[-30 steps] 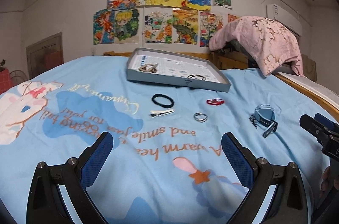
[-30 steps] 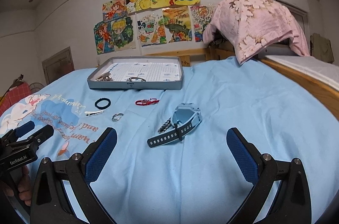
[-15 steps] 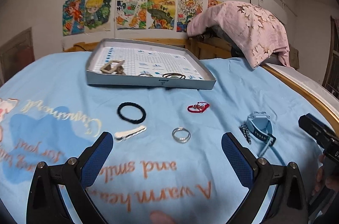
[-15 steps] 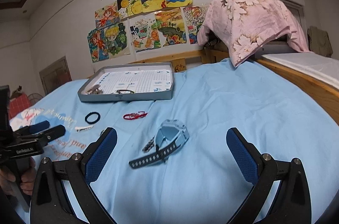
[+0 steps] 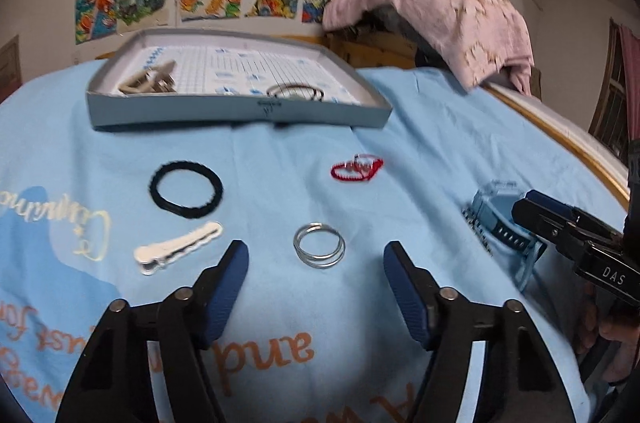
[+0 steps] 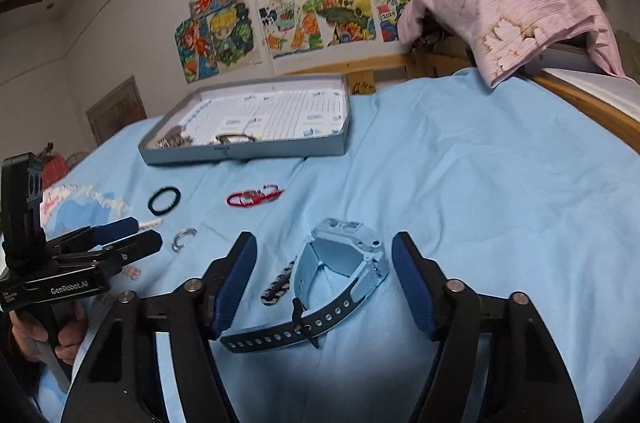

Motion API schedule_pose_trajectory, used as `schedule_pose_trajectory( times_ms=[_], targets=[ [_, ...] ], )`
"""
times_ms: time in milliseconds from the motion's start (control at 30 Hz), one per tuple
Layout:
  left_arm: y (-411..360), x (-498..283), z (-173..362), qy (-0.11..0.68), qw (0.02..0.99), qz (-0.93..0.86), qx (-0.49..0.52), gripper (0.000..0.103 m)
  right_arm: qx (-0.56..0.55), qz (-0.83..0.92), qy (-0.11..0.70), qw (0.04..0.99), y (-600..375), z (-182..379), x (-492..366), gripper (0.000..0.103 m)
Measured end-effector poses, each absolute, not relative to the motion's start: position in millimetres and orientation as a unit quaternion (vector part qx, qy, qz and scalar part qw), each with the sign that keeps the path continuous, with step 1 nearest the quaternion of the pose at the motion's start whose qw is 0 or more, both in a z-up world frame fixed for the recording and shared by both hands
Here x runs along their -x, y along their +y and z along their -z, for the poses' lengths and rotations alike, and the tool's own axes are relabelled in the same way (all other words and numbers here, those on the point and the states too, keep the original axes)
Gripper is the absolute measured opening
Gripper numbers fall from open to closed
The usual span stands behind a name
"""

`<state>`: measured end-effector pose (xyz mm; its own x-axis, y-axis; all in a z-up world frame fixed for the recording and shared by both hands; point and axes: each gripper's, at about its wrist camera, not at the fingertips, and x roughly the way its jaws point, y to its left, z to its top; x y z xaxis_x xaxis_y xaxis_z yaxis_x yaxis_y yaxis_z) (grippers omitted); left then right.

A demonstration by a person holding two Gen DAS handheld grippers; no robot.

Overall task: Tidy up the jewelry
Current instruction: 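Move the right tool toward the blue watch while the left tool approaches the silver rings, then grasp the silver double ring with the left tool while the right tool grasps the blue watch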

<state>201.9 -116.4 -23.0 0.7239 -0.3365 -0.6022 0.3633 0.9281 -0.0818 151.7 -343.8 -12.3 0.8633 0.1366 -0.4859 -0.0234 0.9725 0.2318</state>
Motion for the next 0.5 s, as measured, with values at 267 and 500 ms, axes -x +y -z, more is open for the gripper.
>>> schedule_pose_trajectory(
  times_ms=[267,500],
  targets=[
    [-119,-212,39,0.332,0.924,0.188,-0.028,0.062,-0.099,-0.033,0.264,0.959,-340,20,-151,0.06],
    [-115,-216,43,0.338,0.922,0.189,-0.016,0.051,-0.085,-0.021,0.291,0.953,-337,24,-159,0.06]
  ],
)
